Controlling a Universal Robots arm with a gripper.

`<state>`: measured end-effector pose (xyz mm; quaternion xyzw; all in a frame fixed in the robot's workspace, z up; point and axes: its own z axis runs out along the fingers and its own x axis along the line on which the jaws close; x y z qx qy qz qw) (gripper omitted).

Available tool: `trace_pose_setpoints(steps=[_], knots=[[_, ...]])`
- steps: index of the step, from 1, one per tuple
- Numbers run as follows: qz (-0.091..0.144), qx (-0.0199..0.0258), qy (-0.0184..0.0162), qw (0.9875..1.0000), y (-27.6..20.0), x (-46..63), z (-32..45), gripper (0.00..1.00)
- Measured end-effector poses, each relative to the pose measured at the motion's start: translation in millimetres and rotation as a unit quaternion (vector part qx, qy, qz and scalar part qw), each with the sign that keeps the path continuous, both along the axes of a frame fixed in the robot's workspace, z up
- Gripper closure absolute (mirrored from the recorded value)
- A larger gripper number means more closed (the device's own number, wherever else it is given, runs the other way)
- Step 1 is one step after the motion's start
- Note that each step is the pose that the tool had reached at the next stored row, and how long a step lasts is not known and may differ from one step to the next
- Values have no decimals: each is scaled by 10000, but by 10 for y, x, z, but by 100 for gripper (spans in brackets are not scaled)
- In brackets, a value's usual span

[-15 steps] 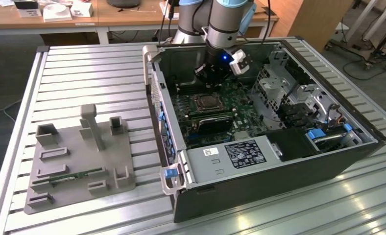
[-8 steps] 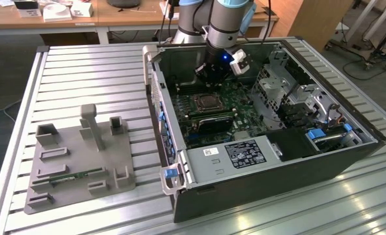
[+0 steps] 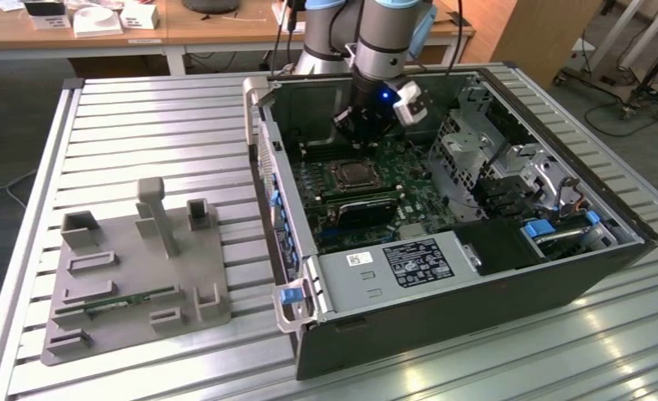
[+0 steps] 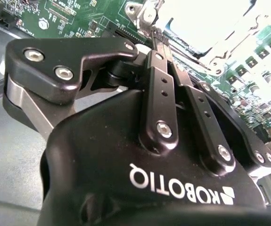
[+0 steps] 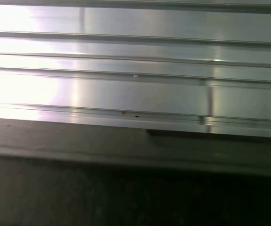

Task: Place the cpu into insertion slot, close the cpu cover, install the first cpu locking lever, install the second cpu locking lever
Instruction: 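Install the first cpu locking lever, then install the second cpu locking lever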

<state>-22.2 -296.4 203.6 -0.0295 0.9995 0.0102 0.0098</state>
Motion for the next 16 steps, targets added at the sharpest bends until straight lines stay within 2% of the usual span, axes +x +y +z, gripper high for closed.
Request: trace_pose_setpoints(steps=[13, 16], knots=[[0, -12, 0, 10000, 0, 0, 19, 89], [0, -15, 0, 10000, -17, 0, 19, 89]])
